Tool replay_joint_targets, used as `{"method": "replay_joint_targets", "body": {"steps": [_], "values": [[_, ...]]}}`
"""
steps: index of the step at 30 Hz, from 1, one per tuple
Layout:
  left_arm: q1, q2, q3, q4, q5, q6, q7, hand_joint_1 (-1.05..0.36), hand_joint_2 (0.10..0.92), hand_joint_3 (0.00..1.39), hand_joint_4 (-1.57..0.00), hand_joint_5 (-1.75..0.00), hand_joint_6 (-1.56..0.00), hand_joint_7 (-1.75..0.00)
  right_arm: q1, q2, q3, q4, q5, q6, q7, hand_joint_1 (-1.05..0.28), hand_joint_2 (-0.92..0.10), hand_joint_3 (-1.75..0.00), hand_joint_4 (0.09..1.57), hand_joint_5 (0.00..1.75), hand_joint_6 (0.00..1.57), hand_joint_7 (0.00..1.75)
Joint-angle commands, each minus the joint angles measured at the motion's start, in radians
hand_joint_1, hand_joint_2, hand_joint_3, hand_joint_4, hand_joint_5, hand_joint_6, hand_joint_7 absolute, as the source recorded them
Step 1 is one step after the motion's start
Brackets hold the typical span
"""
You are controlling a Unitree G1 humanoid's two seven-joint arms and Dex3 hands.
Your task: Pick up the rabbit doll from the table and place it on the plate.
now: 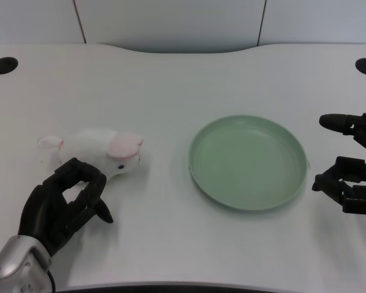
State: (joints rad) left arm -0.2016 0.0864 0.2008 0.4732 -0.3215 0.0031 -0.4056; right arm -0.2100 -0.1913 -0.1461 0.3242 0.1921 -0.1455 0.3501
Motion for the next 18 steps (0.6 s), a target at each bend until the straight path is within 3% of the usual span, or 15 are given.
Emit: {"method": "replay_joint_targets", "body": {"steps": [1,7,10,14,16,18], "values": [[0.008,0.015,0.004,-0.008,-0.002,-0.001,-0.010,-0.37,0.921,0.42,-0.76,-1.75,-0.47,-1.75,0.002,-0.012,-0.009,-0.002,0.007,0.007,0.000,0.22,-0.41,-0.84,1.05,1.02,0.97,0.77],[0.019,0.012,0.004,-0.031,-0.004,0.032,0.011,-0.38,0.921,0.41,-0.77,-1.75,-0.46,-1.75,0.000,-0.006,-0.009,0.005,0.004,-0.006,-0.005,0.24,-0.41,-0.84,1.04,1.02,0.98,0.77],[0.027,0.014,0.001,-0.039,0.002,0.022,0.001,-0.36,0.921,0.42,-0.77,-1.75,-0.45,-1.75,0.006,-0.004,-0.006,-0.013,0.005,0.013,-0.011,0.24,-0.41,-0.84,1.03,1.02,0.97,0.77],[0.028,0.012,0.002,-0.038,0.004,0.013,0.001,-0.36,0.921,0.43,-0.79,-1.75,-0.46,-1.75,0.009,-0.004,-0.002,-0.019,0.000,0.015,-0.016,0.23,-0.42,-0.83,1.03,1.03,0.97,0.77],[0.041,0.036,-0.033,-0.049,0.081,-0.131,-0.012,-0.39,0.921,0.46,-0.76,-1.75,-0.45,-1.75,0.009,-0.003,0.003,-0.021,-0.004,0.018,-0.021,0.20,-0.41,-0.82,1.02,1.02,0.97,0.77],[0.052,0.069,-0.068,-0.068,0.161,-0.252,-0.012,-0.41,0.921,0.48,-0.73,-1.75,-0.44,-1.75,0.008,-0.003,0.007,-0.017,-0.014,0.002,-0.024,0.18,-0.41,-0.81,1.02,1.02,0.97,0.77]]}}
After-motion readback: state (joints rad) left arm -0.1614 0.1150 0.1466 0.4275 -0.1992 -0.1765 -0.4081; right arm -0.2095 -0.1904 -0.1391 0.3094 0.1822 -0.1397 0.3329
